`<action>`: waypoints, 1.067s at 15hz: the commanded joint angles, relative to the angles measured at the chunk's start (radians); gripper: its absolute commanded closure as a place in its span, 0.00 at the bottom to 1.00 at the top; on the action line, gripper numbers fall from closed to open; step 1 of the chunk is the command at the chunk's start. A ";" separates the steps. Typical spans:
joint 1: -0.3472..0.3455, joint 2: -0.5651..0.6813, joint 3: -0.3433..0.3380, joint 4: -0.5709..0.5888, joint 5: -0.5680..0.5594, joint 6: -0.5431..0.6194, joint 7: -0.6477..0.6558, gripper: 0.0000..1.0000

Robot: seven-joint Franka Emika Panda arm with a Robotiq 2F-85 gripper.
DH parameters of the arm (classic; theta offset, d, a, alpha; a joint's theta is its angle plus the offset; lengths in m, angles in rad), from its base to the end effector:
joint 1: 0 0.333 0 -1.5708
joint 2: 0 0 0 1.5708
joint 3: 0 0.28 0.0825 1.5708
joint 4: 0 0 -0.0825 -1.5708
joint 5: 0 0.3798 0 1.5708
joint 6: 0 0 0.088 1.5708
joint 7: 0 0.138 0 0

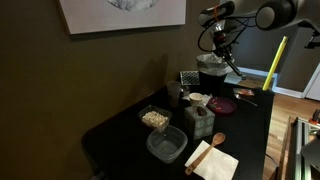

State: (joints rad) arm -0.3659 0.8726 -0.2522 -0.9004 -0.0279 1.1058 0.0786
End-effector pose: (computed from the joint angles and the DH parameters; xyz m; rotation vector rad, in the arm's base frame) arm 0.5473 -0.3328 0.3032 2.7381 -0.9654 -1.0280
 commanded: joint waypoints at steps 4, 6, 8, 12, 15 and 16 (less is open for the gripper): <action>-0.050 0.142 0.022 0.188 -0.019 -0.072 -0.016 0.93; -0.055 0.162 0.024 0.220 -0.019 -0.094 -0.014 0.93; -0.060 0.181 0.026 0.252 -0.019 -0.111 -0.010 0.87; -0.070 0.217 0.028 0.311 -0.020 -0.142 -0.005 0.72; -0.077 0.241 0.030 0.355 -0.019 -0.162 0.000 0.68; -0.078 0.250 0.029 0.368 -0.020 -0.168 0.003 0.68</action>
State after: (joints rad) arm -0.4212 1.0558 -0.2415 -0.6411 -0.0348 0.9802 0.0747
